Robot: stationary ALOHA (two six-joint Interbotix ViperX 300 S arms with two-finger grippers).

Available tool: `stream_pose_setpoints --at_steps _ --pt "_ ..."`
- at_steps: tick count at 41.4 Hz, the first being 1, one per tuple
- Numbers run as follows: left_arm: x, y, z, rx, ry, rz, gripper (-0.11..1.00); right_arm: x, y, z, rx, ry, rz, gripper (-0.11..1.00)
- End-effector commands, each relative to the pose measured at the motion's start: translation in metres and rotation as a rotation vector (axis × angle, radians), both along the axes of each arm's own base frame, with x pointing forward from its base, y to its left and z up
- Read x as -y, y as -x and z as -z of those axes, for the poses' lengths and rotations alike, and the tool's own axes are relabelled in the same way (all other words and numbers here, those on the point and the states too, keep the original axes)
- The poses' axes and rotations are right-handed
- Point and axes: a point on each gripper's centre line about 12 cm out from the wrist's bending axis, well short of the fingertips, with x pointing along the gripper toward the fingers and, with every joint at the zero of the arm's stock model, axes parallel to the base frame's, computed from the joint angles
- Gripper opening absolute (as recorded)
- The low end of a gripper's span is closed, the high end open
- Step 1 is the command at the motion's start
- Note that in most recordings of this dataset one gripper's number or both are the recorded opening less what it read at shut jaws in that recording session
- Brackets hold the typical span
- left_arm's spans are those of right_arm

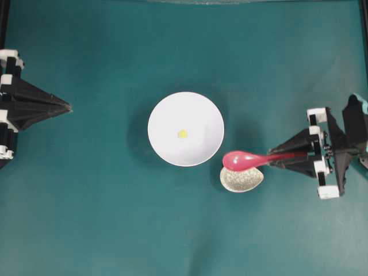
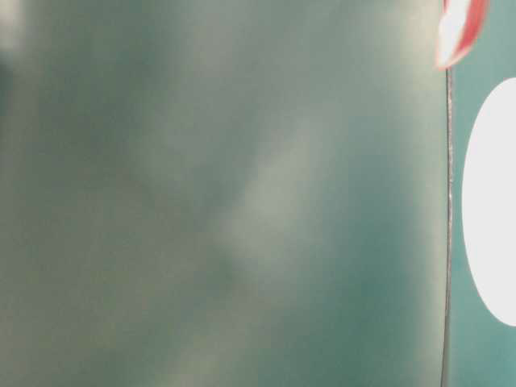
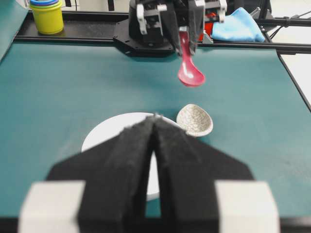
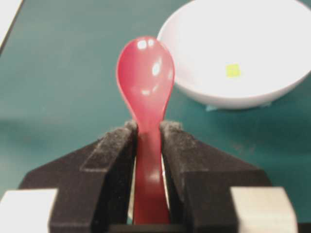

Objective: Scoop the yellow hexagonal prism block from the bowl with a spoon using the right arm.
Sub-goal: 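Lift the spoon and carry it over the white bowl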

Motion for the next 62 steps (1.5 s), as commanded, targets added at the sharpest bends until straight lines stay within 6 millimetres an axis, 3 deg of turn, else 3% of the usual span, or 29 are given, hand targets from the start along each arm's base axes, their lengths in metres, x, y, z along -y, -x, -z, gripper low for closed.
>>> stream_pose_setpoints --at_steps 1,9,37,62 --pt "0.000 -0.002 -0.009 0.025 -0.003 0.002 0.01 0.007 -0.009 -0.022 -0.002 -0.022 0.013 0.24" --pt "0.000 -0.002 -0.010 0.028 -0.002 0.002 0.01 0.022 -0.023 -0.036 -0.100 -0.050 0.038 0.24" --pt "0.000 -0.003 -0.006 0.011 -0.003 0.001 0.01 0.063 -0.078 -0.059 -0.420 -0.060 0.036 0.24" --pt "0.000 -0.006 -0.003 -0.003 -0.003 0.002 0.01 0.072 -0.119 -0.050 -0.579 -0.067 -0.003 0.24"
